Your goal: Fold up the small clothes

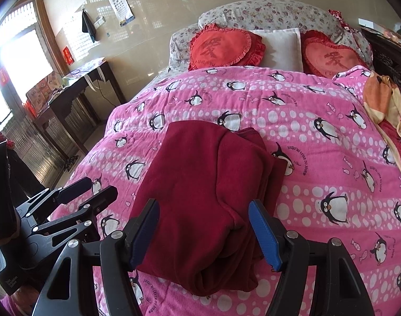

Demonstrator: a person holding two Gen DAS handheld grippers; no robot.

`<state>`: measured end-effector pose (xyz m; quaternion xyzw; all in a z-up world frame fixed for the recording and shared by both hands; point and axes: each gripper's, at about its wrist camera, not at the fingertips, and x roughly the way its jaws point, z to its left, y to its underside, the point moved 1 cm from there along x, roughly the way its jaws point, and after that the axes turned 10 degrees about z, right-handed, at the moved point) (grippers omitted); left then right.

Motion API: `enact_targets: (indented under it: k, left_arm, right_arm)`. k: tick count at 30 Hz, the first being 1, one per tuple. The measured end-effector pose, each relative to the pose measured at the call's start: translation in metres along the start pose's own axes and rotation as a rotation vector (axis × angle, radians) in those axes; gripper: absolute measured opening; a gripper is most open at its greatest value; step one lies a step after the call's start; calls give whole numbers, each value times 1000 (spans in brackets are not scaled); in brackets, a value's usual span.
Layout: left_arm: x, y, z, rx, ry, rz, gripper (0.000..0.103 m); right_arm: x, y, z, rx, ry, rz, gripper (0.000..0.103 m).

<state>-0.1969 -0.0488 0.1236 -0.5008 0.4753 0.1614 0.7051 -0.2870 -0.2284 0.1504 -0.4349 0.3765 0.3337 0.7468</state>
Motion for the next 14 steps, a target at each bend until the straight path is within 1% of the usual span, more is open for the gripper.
enact_targets:
  k: [9,14]
  left_arm:
    - [1,-1,3,-2,-8,-4,52]
    - [4,-2,7,-14,4,8,52]
  right_arm:
    - [2,0,0,0,-2,7,68]
    - [2,0,0,4,-4,9,68]
